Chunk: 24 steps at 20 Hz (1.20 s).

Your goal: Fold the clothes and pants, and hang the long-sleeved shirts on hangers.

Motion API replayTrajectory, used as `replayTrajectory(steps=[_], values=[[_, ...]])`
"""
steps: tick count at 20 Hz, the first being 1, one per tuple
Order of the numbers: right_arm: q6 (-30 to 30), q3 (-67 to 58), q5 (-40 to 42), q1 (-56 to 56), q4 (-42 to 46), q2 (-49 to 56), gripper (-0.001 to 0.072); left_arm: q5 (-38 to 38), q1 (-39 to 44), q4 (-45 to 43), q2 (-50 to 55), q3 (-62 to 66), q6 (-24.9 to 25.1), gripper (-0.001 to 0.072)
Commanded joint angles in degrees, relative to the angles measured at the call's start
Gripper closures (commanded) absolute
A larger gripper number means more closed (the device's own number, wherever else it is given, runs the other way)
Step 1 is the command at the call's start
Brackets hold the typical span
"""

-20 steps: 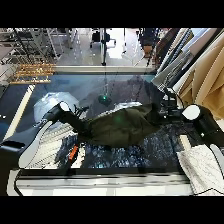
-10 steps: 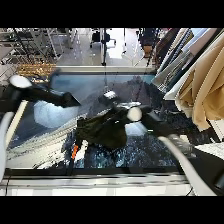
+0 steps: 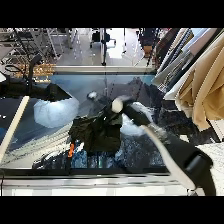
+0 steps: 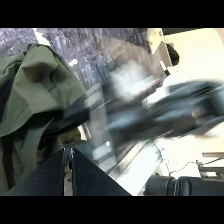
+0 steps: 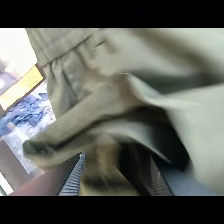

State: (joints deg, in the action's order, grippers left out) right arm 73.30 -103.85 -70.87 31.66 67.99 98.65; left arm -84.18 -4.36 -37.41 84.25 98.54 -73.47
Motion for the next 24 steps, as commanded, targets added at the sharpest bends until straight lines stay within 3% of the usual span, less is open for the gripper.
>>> replayTrajectory(steps=[1, 4, 6, 8, 12, 13, 16, 19, 22, 24], values=[[4.0, -6.4, -7.8, -9.1, 2.6, -9.5, 0.0175, -0.5, 0.6, -0.9, 0.4, 0.0, 0.0, 0.0662], [10.7, -5.7, -13.2, -20.0, 2.3, -15.2, 0.0172, -0.5, 3.7, -3.8, 2.2, -1.8, 0.3, 0.0663], [11.8, -1.7, -17.5, -26.5, -2.1, -16.3, 0.0172, -0.5, 7.4, -7.9, 3.4, -3.9, 0.5, 0.0664], [11.7, 5.9, -16.9, -30.5, -7.4, -17.3, 0.0171, -0.2, 12.2, -12.2, 4.2, -6.2, 3.8, 0.0664], [9.9, 26.2, -9.0, -30.7, -15.2, -17.7, 0.0108, 8.2, 23.2, -28.4, 5.0, -9.3, 6.3, 0.0661], [7.9, 31.6, -5.3, -29.6, -18.1, -17.7, 0.0056, 9.5, 25.0, -29.7, 5.4, -9.6, 6.3, 0.0661], [2.4, 43.1, 4.8, -25.3, -23.4, -16.8, 0.0012, 10.2, 28.3, -29.9, 8.5, -9.6, 7.1, 0.0661], [-0.3, 45.0, 11.3, -21.2, -25.0, -13.4, 0.0013, 10.4, 28.3, -29.9, 12.2, -9.6, 6.7, 0.0662], [-5.0, 42.6, 16.4, -20.6, -34.8, -13.2, 0.0014, 9.4, 26.3, -30.1, 11.9, -9.7, 6.0, 0.0695], [-5.1, 39.5, 17.1, -20.5, -36.4, -13.2, 0.0013, 9.4, 24.4, -30.3, 9.5, -9.7, 6.0, 0.0695]])
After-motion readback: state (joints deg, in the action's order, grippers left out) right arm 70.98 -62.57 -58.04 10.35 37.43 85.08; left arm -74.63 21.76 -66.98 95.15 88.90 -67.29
